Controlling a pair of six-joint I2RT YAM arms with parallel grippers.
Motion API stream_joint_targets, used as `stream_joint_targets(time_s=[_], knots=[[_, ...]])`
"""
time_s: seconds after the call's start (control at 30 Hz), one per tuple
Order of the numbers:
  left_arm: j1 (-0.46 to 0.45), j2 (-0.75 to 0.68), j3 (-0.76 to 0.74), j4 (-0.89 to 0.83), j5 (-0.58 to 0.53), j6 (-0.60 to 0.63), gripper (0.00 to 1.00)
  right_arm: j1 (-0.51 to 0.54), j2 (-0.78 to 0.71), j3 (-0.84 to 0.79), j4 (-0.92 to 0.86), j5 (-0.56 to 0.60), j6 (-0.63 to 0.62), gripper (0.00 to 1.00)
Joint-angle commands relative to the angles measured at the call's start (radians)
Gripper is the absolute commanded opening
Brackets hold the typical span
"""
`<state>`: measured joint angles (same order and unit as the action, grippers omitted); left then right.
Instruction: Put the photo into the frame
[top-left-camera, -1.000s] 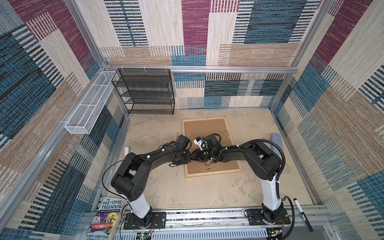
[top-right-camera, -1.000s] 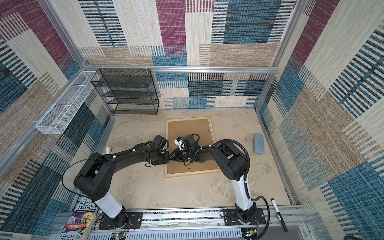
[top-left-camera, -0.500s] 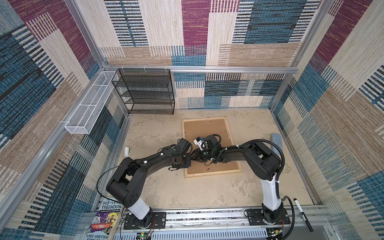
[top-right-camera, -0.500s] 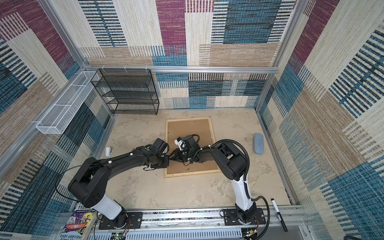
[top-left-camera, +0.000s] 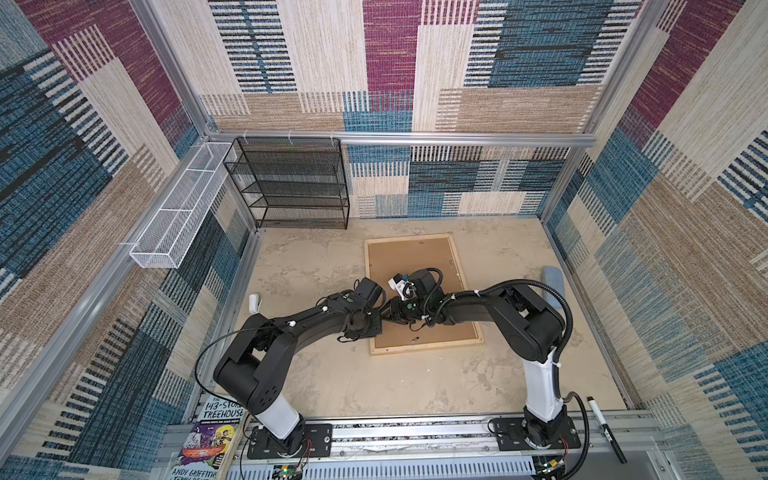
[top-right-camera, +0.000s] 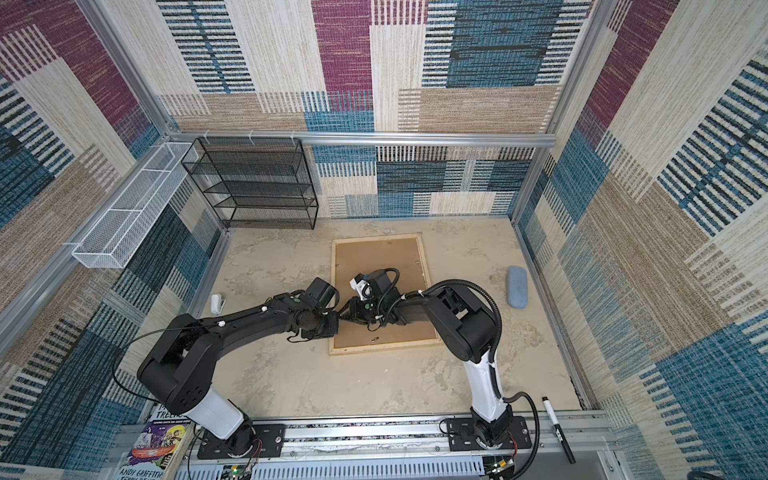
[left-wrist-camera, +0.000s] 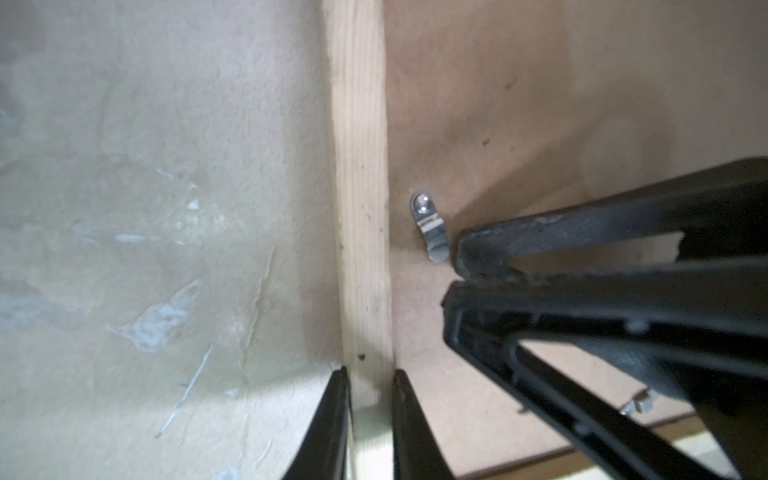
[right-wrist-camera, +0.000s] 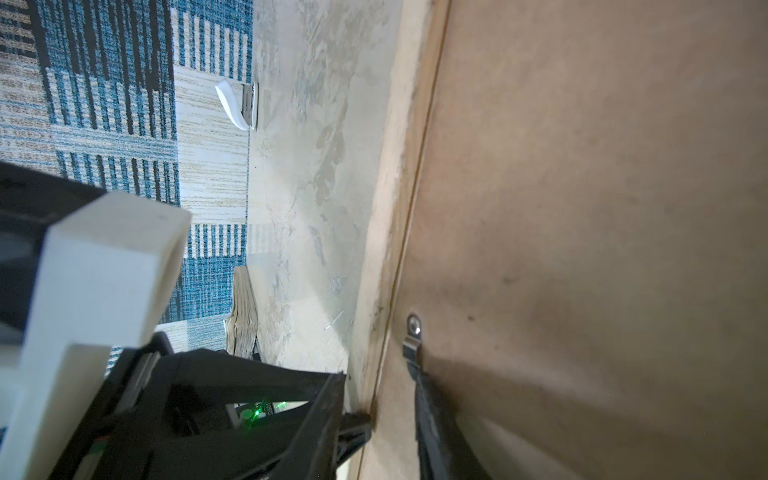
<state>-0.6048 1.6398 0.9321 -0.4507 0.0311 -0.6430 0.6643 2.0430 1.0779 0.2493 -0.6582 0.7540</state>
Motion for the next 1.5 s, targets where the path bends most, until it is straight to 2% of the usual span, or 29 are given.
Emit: stream_joint_targets(time_s=[0.0, 0.23, 0.63, 0.77, 0.93, 1.2, 1.47], knots=[[-0.003, 0.008, -0.004, -0.020, 0.009, 0.009, 0.13, -0.002, 0.017, 0.009, -0.046, 0.031, -0.010, 0.32], [-0.016, 0.009, 0.016, -0.019, 0.015, 0.020, 0.08, 0.009, 0.048, 0.001, 0.022, -0.031, 0.040, 0.32], [-0.056, 0.020, 0.053, -0.019, 0.018, 0.031, 0.05, 0.014, 0.089, 0.014, 0.122, -0.039, 0.153, 0.32], [-0.069, 0.018, 0.059, -0.020, 0.011, 0.032, 0.04, 0.015, 0.096, 0.012, 0.169, 0.001, 0.216, 0.31], [-0.069, 0.015, 0.048, -0.020, -0.015, 0.022, 0.03, 0.017, 0.027, -0.031, 0.133, 0.084, 0.191, 0.31], [-0.067, 0.023, 0.030, 0.011, -0.027, 0.009, 0.01, 0.026, 0.005, -0.090, 0.145, 0.099, 0.242, 0.30], [-0.067, 0.015, 0.025, 0.007, -0.030, 0.008, 0.00, 0.024, 0.014, -0.056, 0.107, 0.155, 0.245, 0.30]])
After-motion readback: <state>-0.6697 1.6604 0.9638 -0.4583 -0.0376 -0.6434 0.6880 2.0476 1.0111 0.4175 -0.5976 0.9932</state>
